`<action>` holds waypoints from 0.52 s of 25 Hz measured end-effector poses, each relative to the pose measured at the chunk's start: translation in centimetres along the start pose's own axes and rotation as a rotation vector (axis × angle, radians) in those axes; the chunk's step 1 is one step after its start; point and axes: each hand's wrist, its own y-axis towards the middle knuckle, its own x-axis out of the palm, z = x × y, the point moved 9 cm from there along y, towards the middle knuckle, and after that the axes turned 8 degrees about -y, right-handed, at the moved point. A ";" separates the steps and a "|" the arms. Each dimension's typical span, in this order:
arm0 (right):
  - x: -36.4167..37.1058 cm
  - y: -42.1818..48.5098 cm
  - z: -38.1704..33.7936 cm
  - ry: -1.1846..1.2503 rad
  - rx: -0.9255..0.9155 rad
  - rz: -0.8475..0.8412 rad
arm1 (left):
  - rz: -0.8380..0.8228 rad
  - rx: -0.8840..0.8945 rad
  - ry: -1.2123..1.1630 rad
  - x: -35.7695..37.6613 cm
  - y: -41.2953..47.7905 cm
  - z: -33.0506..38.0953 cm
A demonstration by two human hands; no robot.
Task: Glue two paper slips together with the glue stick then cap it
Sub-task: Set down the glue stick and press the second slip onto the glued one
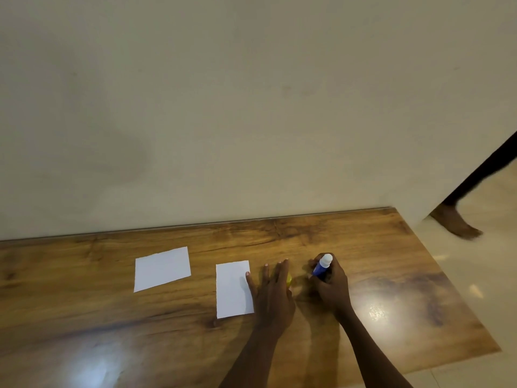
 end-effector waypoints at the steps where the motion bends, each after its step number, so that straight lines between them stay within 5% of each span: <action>1: 0.0 0.0 -0.1 0.006 0.006 -0.001 | -0.004 -0.004 -0.007 -0.1 0.1 0.0; 6: -0.7 -0.5 -0.6 0.142 0.030 0.009 | -0.057 -0.016 -0.031 -0.3 0.4 0.4; 10: -4.6 -4.2 -1.1 0.403 -0.009 0.303 | -0.018 -0.042 -0.259 -2.6 0.5 -0.2; 13: -3.9 -8.5 -3.1 0.288 -0.039 0.482 | 0.196 -0.164 -0.419 -6.9 -0.7 -3.7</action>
